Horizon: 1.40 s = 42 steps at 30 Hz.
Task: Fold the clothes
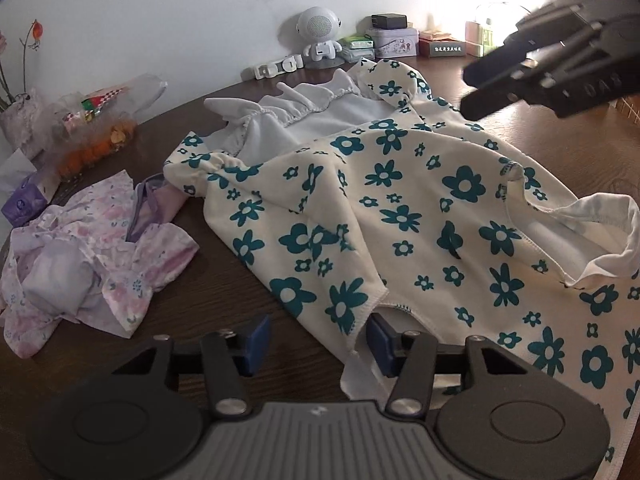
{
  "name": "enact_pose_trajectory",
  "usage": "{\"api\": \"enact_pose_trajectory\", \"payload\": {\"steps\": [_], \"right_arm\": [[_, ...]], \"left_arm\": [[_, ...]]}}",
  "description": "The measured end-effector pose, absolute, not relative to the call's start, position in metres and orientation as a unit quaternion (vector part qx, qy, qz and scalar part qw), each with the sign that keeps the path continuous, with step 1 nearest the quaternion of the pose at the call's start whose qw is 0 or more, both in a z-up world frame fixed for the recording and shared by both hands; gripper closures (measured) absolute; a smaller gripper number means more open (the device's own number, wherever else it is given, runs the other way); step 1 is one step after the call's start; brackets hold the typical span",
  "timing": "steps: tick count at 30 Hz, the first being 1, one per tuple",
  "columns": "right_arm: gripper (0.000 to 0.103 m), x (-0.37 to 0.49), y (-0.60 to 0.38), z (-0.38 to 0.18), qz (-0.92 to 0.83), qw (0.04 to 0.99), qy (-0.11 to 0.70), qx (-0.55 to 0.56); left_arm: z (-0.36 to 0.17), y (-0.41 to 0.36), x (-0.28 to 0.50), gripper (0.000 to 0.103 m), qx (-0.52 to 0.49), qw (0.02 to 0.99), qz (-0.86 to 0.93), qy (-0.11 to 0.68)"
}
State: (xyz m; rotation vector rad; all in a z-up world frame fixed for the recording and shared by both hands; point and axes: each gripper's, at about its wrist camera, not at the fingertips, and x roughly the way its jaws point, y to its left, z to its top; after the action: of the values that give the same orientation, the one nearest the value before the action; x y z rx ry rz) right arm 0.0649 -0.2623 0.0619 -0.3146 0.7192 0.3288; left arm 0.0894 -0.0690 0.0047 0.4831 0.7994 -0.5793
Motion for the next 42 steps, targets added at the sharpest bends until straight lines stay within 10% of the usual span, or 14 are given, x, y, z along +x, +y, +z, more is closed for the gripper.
{"api": "enact_pose_trajectory", "payload": {"steps": [6, 23, 28, 42], "right_arm": [[0.063, 0.091, -0.251, 0.039, 0.175, 0.898, 0.378, -0.143], [0.064, 0.013, -0.285, -0.005, 0.138, 0.882, 0.428, -0.139], [0.100, 0.011, -0.293, -0.001, 0.120, 0.887, 0.422, -0.140], [0.101, 0.012, -0.341, 0.012, 0.047, 0.894, 0.424, -0.136]], "left_arm": [[0.005, -0.070, 0.096, 0.097, 0.226, 0.853, -0.284, 0.374], [0.005, -0.063, 0.099, 0.085, 0.170, 0.858, -0.272, 0.401], [0.005, -0.065, 0.100, 0.098, 0.179, 0.860, -0.266, 0.397], [0.016, -0.070, 0.082, 0.100, 0.335, 0.853, -0.230, 0.327]]}}
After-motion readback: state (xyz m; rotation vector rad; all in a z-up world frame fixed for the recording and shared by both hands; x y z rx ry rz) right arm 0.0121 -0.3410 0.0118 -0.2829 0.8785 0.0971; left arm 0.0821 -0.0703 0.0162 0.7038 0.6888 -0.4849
